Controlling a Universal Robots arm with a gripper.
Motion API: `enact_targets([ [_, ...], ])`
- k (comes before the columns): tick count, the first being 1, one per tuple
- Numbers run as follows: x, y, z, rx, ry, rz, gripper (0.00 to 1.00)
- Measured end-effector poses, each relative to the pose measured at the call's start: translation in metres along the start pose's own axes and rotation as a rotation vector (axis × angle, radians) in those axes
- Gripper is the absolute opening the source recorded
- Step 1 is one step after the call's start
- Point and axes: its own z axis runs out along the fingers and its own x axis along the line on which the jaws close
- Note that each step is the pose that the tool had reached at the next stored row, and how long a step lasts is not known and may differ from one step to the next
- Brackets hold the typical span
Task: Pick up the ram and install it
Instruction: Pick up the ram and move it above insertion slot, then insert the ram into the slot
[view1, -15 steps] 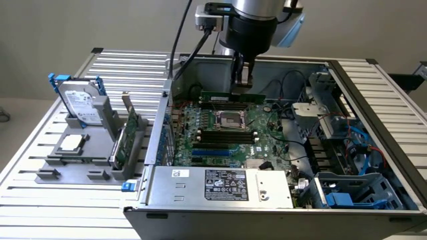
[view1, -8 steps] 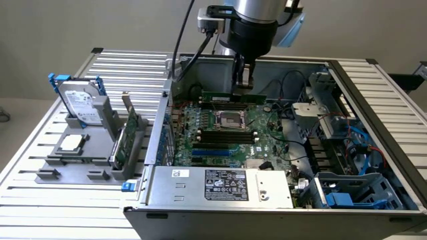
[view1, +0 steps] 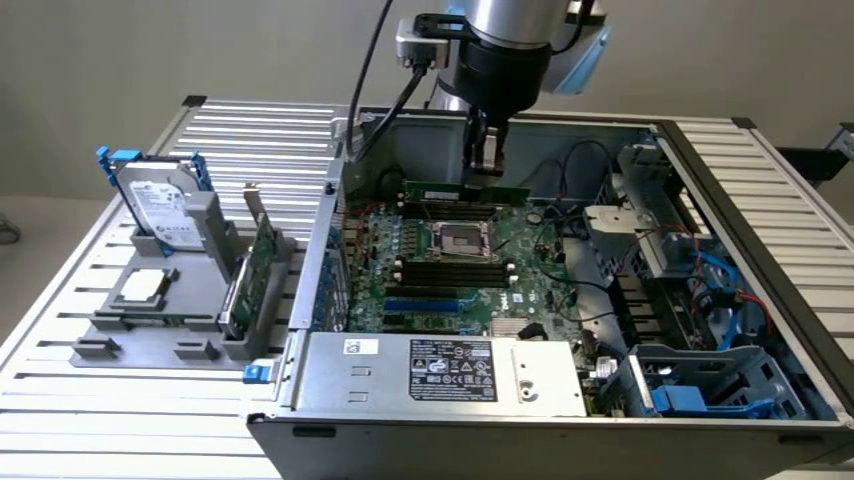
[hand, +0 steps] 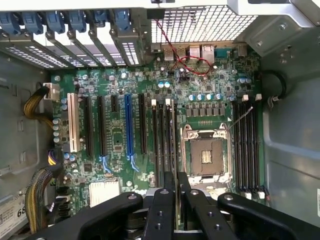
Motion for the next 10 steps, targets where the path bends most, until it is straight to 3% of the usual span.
enact_targets([
  [10,0.0,0.0,0.0,0.0,0.0,0.0,0.15],
])
